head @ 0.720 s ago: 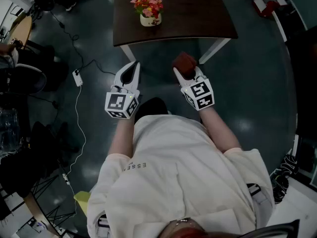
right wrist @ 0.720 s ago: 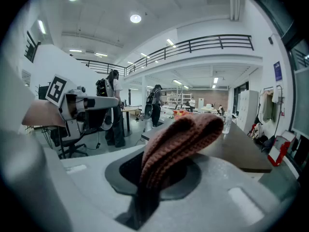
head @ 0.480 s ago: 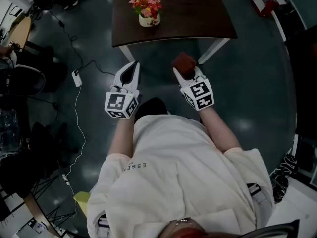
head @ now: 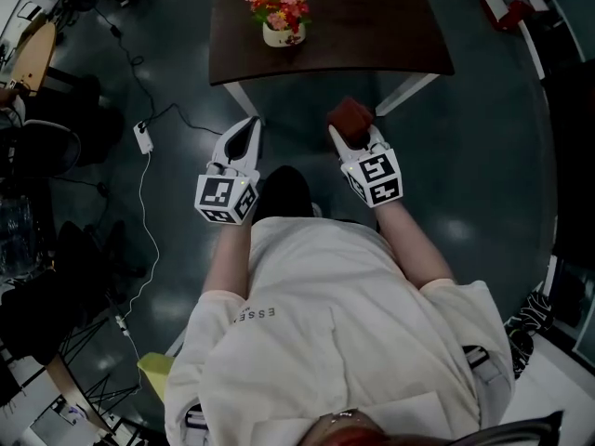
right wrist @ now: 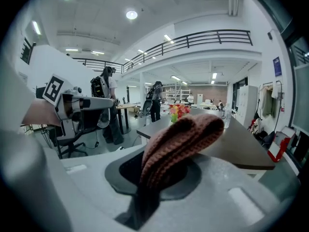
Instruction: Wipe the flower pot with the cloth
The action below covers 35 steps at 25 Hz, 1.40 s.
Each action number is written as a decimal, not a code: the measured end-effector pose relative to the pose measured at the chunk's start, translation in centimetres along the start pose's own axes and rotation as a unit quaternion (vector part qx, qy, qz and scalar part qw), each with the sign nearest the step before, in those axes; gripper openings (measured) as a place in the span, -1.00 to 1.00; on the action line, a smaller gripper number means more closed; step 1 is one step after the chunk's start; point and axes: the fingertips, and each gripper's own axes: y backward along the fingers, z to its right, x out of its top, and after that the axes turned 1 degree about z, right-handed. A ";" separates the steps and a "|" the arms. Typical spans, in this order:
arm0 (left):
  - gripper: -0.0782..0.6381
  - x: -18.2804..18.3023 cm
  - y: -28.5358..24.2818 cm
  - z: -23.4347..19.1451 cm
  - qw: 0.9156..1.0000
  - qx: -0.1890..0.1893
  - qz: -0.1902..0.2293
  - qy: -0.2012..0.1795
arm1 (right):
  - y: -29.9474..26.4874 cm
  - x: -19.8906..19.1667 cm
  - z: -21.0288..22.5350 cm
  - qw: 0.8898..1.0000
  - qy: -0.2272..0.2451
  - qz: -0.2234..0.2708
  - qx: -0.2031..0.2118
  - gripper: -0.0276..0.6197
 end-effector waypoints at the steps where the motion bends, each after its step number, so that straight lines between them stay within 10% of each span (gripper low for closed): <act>1: -0.74 -0.2 -0.2 -0.6 1.000 0.003 -0.003 0.001 | -0.8 -0.1 0.0 1.000 0.000 -0.005 0.005 -0.78; 18: -0.74 -2.4 -12.1 -14.2 0.997 -0.034 -0.055 0.042 | -21.0 2.6 -0.9 0.992 0.022 -0.086 0.091 -0.78; 35: -0.73 -6.8 -17.9 -18.9 0.985 -0.104 -0.113 0.083 | -32.1 1.3 0.7 0.987 -0.002 -0.139 0.076 -0.78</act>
